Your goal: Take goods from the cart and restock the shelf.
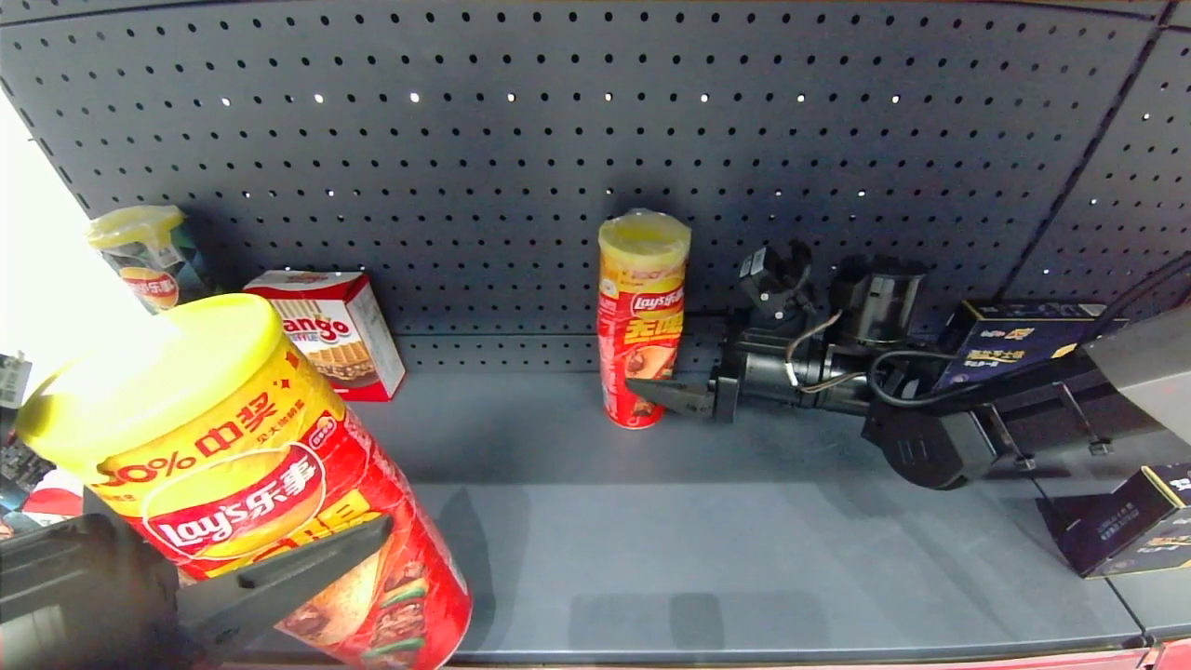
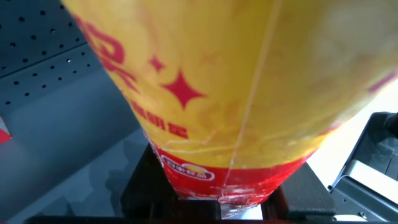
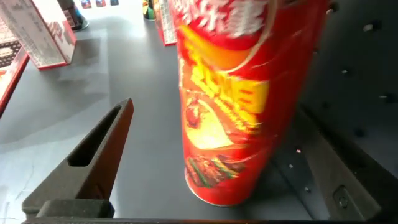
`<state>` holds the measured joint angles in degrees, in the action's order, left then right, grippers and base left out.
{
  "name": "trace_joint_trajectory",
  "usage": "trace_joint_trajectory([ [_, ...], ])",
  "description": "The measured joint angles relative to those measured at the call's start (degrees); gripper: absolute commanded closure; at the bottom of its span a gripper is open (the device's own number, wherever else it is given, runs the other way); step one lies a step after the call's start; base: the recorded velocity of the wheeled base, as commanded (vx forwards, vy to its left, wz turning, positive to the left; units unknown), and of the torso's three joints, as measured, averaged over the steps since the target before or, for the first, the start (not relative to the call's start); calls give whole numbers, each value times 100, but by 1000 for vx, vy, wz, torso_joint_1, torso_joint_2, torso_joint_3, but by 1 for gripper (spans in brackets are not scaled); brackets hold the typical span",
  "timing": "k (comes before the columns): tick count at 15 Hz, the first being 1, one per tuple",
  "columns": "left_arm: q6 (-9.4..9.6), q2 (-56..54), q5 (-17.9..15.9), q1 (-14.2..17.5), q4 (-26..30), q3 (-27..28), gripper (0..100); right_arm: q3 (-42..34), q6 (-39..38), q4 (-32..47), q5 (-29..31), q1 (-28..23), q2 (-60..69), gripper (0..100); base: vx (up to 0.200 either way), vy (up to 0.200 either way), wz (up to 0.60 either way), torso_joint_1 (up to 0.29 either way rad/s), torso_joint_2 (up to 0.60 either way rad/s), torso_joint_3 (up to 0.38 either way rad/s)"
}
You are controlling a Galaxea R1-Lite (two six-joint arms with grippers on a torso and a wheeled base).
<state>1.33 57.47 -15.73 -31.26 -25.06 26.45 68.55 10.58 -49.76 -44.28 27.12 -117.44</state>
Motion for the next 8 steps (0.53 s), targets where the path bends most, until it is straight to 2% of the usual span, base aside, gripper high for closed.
trace_joint_trajectory([
  [8,-2,28,0,6,0,-5,100,-603,17,-43,18,190,177,0,0,0,0,0,0,0],
])
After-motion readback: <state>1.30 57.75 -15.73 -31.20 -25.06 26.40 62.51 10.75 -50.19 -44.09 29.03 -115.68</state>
